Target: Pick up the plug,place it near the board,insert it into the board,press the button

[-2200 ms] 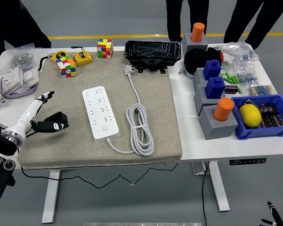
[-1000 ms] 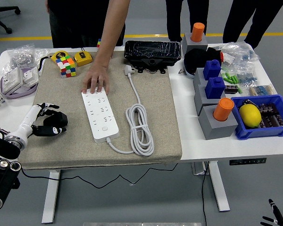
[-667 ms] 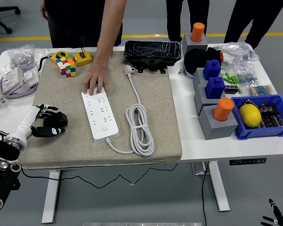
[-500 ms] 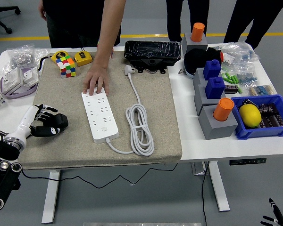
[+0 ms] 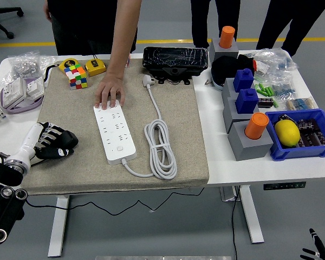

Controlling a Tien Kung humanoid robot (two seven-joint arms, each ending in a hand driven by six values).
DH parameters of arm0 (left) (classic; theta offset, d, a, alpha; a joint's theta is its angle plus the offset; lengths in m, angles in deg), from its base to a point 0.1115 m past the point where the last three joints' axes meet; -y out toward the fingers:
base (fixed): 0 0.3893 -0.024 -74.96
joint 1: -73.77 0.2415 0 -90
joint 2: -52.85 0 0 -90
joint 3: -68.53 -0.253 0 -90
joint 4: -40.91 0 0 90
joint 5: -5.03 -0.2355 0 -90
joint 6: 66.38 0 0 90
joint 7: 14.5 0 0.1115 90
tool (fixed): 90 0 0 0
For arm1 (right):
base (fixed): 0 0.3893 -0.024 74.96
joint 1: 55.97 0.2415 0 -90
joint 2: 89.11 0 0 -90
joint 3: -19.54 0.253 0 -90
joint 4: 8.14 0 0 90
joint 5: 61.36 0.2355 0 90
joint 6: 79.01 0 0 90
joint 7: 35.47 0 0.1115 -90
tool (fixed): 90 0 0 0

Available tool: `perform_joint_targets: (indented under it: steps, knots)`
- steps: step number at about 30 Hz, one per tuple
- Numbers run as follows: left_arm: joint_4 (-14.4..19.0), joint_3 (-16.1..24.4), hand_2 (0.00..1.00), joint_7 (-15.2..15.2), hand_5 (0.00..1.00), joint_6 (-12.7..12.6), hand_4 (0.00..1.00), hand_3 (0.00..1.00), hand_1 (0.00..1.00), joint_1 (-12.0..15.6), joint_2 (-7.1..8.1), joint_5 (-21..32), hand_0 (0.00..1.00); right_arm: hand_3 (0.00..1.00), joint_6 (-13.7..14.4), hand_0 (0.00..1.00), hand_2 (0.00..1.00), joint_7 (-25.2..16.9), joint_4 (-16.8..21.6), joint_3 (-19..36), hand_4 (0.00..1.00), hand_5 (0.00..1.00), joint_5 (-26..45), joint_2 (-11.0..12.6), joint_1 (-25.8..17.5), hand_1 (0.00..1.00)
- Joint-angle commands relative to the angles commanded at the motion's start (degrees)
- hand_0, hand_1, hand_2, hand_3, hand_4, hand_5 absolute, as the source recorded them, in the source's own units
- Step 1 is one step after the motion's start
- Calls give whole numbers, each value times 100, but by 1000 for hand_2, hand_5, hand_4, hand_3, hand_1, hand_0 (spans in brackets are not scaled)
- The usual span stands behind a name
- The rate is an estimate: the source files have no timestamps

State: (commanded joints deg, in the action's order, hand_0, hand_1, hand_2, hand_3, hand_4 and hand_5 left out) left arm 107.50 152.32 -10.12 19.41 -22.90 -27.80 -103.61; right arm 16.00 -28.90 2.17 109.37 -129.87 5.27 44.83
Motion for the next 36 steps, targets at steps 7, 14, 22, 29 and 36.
perform_joint_targets:
  steps: [7, 14, 22, 29, 36]
  knots:
    - [1, -7, 488, -7, 8, -70, 933, 534, 367, 2, 2, -87, 314, 635, -3, 665, 601, 7, 0, 29, 998, 998, -28, 9, 6, 580]
    - [21, -19, 439, 19, 2, -91, 818, 535, 310, 19, 2, -185, 289, 634, -2, 665, 601, 5, 0, 26, 998, 998, -19, 13, 8, 580]
    - [55, -41, 385, 54, 2, -101, 788, 532, 269, 15, 5, -225, 286, 634, -1, 664, 601, 7, 0, 29, 998, 998, -30, 17, 10, 580]
    - [85, -57, 369, 66, 2, -96, 777, 530, 255, -6, 30, -229, 285, 634, -1, 664, 601, 13, 0, 39, 998, 998, -35, 23, 14, 580]
    - [209, -123, 334, 84, 2, -48, 693, 500, 268, -32, 83, -178, 289, 636, 1, 664, 600, 11, 0, 34, 998, 998, -29, 22, 14, 580]
